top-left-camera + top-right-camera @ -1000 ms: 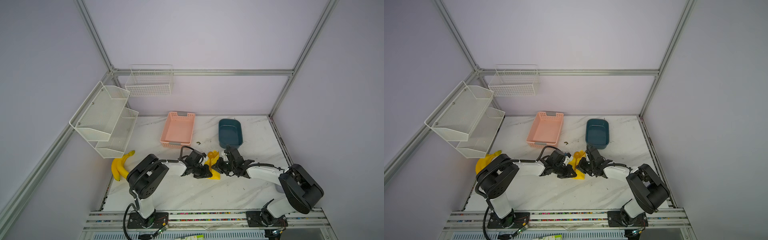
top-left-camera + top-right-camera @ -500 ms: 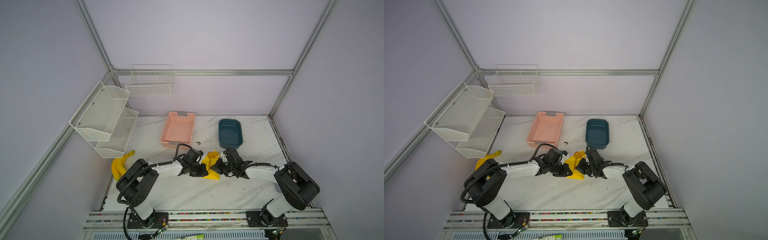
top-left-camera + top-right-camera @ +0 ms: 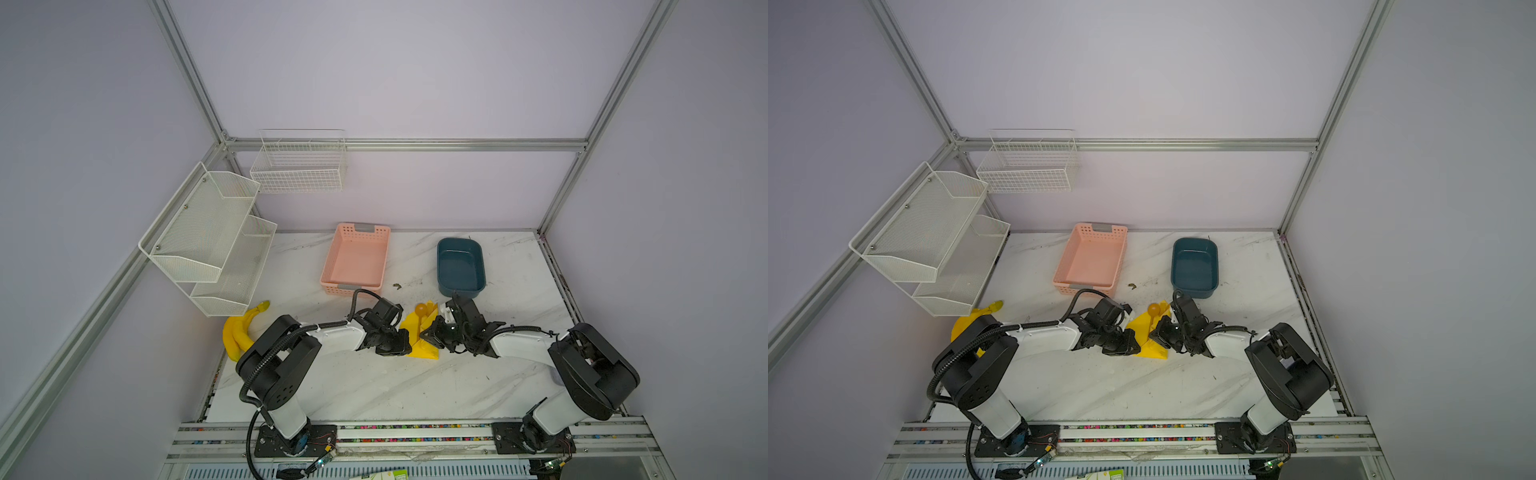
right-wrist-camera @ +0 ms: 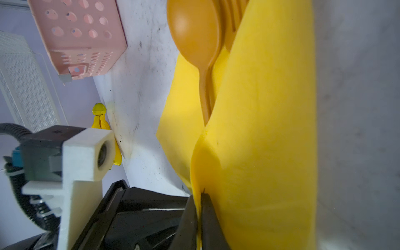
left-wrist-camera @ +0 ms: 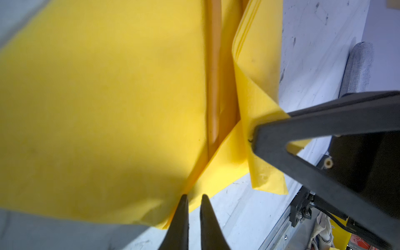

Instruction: Place the utensils on the paper napkin and roll it up

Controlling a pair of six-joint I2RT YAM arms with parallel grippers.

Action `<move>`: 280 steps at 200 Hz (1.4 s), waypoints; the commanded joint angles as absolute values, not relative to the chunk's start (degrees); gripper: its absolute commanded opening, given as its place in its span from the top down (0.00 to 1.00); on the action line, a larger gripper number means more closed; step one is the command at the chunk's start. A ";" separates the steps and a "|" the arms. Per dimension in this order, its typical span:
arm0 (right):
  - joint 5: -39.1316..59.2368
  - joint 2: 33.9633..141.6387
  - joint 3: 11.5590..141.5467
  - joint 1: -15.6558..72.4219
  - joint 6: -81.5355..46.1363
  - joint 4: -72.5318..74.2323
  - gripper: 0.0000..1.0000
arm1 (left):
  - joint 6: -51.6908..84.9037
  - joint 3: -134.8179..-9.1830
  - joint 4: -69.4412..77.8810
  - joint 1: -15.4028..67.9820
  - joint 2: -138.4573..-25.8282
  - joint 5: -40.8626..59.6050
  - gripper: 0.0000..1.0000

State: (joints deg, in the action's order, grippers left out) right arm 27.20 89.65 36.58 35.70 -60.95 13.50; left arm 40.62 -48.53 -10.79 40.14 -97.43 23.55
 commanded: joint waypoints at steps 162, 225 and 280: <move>31.29 96.23 33.91 36.04 -66.97 28.13 0.87 | 39.19 -50.22 -8.71 39.99 -98.83 25.06 0.87; 31.89 97.72 33.49 36.04 -67.32 29.86 0.86 | 39.20 -50.10 -8.76 39.94 -98.92 25.23 0.87; 32.41 99.03 33.46 36.04 -67.64 31.60 0.85 | 39.20 -50.10 -8.72 39.99 -98.91 25.11 0.87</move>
State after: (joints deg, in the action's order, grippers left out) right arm 31.53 98.30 34.22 35.70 -66.11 29.08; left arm 40.62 -48.53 -9.28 40.14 -98.37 24.67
